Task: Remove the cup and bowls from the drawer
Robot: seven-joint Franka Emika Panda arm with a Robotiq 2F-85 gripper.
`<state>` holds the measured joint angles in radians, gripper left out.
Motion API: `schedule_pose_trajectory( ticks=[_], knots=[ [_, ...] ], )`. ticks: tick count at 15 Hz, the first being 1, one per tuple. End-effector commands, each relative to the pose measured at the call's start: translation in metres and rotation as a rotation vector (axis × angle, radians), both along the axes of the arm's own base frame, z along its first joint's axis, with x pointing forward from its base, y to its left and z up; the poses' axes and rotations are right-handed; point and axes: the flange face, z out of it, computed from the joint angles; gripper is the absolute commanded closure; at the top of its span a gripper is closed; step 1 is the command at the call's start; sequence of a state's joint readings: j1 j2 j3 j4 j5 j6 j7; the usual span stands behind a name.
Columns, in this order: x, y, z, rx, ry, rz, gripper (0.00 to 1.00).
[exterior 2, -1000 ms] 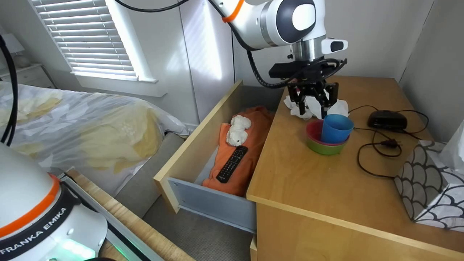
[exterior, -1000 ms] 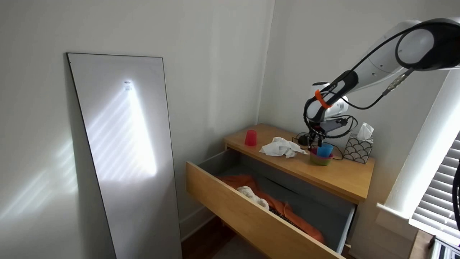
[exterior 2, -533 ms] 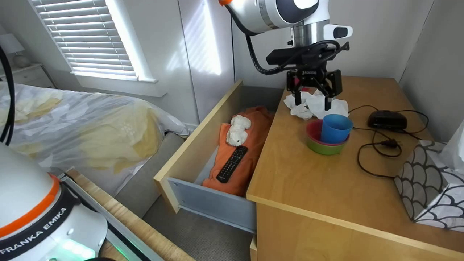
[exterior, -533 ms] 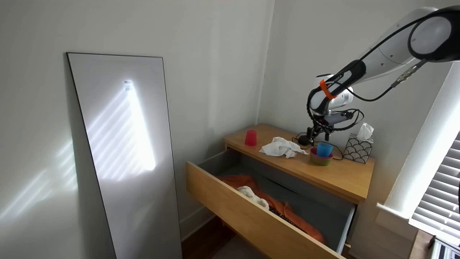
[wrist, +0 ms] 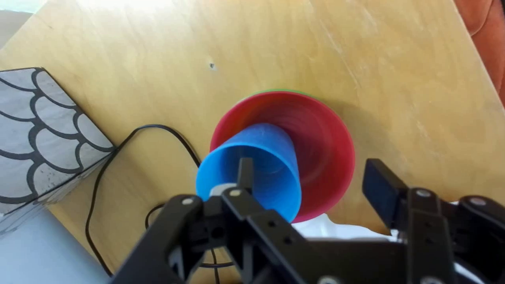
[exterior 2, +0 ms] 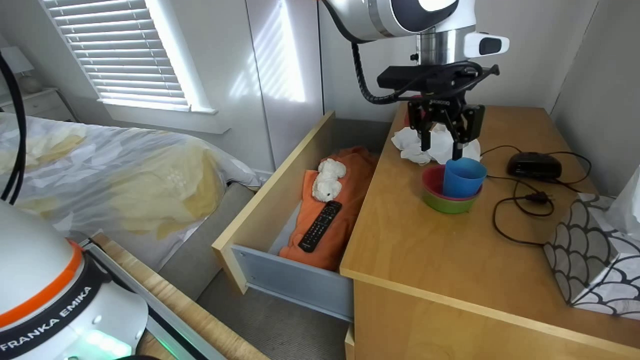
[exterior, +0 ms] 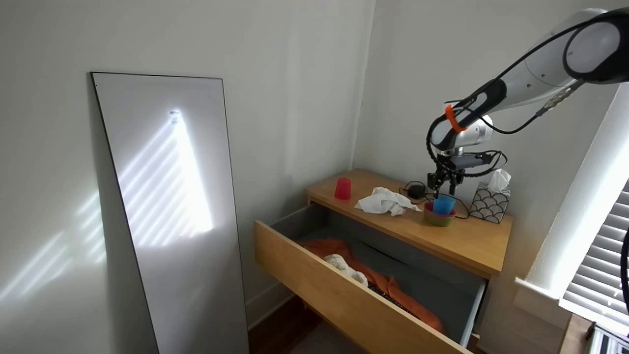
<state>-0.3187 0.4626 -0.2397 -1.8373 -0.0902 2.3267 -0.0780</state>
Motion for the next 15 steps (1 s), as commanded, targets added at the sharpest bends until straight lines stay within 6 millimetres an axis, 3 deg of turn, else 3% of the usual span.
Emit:
schedule_pose_trajectory(
  ticks=[1, 2, 3, 6, 11, 15],
  knots=[
    [-0.003, -0.010, -0.006, 0.034, -0.026, -0.023, 0.38],
    [-0.002, -0.011, -0.007, 0.039, -0.042, -0.027, 0.37],
    [0.000, -0.013, -0.007, 0.037, -0.059, -0.030, 0.48],
    [0.006, -0.015, -0.011, 0.026, -0.094, -0.032, 0.58],
    [0.012, -0.020, -0.024, 0.016, -0.103, -0.032, 0.59],
    [0.016, -0.022, -0.033, 0.008, -0.094, -0.025, 0.99]
  ],
)
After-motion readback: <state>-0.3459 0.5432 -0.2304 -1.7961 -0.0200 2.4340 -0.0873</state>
